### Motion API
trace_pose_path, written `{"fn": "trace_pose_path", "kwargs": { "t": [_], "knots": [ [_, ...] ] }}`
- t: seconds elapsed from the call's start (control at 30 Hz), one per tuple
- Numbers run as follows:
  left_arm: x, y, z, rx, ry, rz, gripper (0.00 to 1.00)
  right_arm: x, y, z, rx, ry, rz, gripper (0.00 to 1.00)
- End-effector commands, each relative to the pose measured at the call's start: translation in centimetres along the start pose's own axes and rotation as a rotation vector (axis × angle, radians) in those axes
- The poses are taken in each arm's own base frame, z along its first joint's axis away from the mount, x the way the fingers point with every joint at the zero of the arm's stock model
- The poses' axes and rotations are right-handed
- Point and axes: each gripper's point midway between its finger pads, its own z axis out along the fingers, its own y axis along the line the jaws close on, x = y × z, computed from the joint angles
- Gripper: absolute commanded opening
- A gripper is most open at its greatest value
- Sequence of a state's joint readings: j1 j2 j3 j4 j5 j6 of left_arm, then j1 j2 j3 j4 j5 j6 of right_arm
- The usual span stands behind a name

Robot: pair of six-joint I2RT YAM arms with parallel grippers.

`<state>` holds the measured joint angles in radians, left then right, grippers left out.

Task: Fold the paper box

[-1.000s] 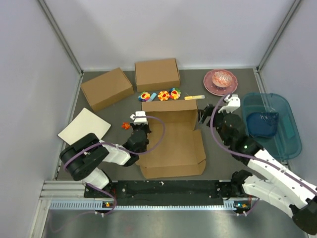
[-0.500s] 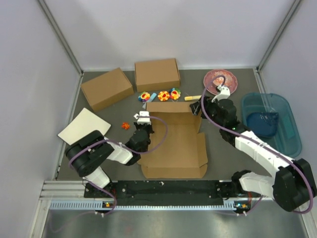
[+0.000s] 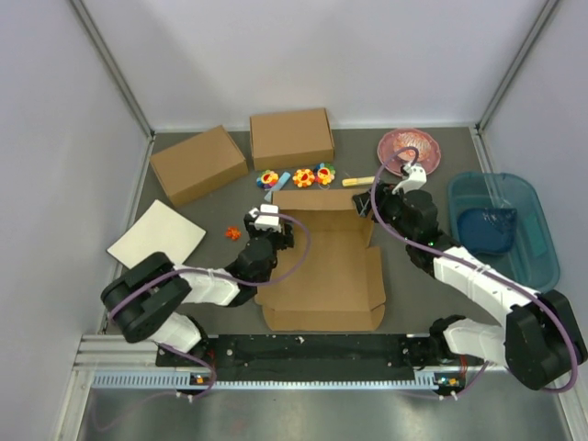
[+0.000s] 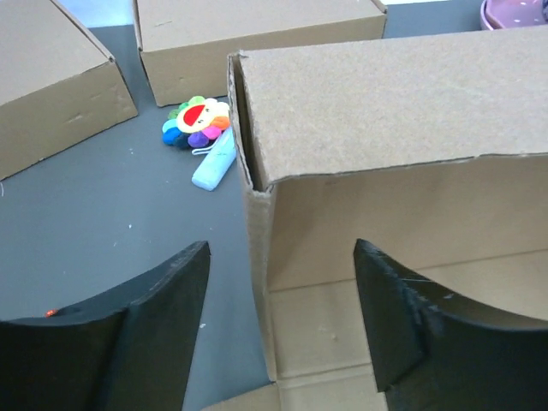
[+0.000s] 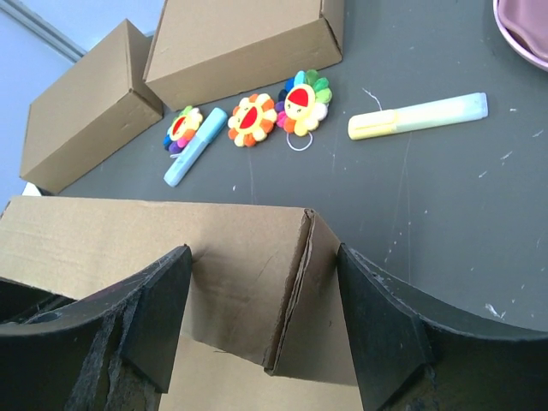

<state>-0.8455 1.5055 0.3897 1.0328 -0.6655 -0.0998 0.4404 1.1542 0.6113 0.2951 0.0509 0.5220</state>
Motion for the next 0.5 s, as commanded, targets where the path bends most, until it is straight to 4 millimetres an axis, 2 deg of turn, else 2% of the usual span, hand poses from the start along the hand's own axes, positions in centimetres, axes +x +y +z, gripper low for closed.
{"fn": "trace_pose_path", "kwargs": {
  "t": [0.0, 0.03, 0.07, 0.13, 0.2, 0.23, 0.3, 0.33, 0.4, 0.43, 0.47],
  "knots": [
    [-1.2, -0.6, -0.8, 0.039, 0.026, -0.049, 0.77, 1.9, -2.1, -0.5, 0.064, 0.042, -0.026, 0.67],
    [-1.9, -0.5, -1.2, 0.043, 0.021, -0.064, 0.8, 2.0, -2.2, -0.5, 0.067, 0.042, -0.027, 0.67],
    [-1.3, -0.2, -1.6, 0.042, 0.05, -0.06, 0.81, 2.0, -2.2, -0.5, 0.068, 0.044, -0.027, 0.67],
    [-2.3, 0.1, -2.4, 0.051, 0.036, -0.075, 0.84, 2.0, -2.2, -0.5, 0.069, 0.045, -0.027, 0.67],
    [-2.3, 0.5, -3.0, 0.053, 0.055, -0.053, 0.84, 1.9, -2.3, -0.5, 0.075, 0.045, -0.027, 0.67],
    [-3.5, 0.4, -3.4, 0.075, 0.034, -0.067, 0.85, 1.9, -2.3, -0.5, 0.077, 0.045, -0.03, 0.67],
    [-3.6, 0.2, -4.1, 0.115, 0.06, -0.022, 0.86, 1.9, -2.4, -0.5, 0.087, 0.049, -0.033, 0.67],
    [-5.0, 0.0, -4.5, 0.14, 0.033, -0.038, 0.86, 1.9, -2.5, -0.5, 0.09, 0.049, -0.035, 0.67],
    [-5.3, -0.6, -5.3, 0.197, 0.051, -0.03, 0.86, 2.0, -2.7, -0.5, 0.098, 0.057, -0.039, 0.67],
    [-6.7, -0.8, -5.7, 0.223, 0.027, -0.042, 0.86, 2.0, -2.6, -0.5, 0.096, 0.058, -0.041, 0.67],
    [-7.2, -1.6, -6.2, 0.286, 0.023, -0.033, 0.86, 2.0, -2.6, -0.5, 0.097, 0.059, -0.044, 0.67]
  ]
}}
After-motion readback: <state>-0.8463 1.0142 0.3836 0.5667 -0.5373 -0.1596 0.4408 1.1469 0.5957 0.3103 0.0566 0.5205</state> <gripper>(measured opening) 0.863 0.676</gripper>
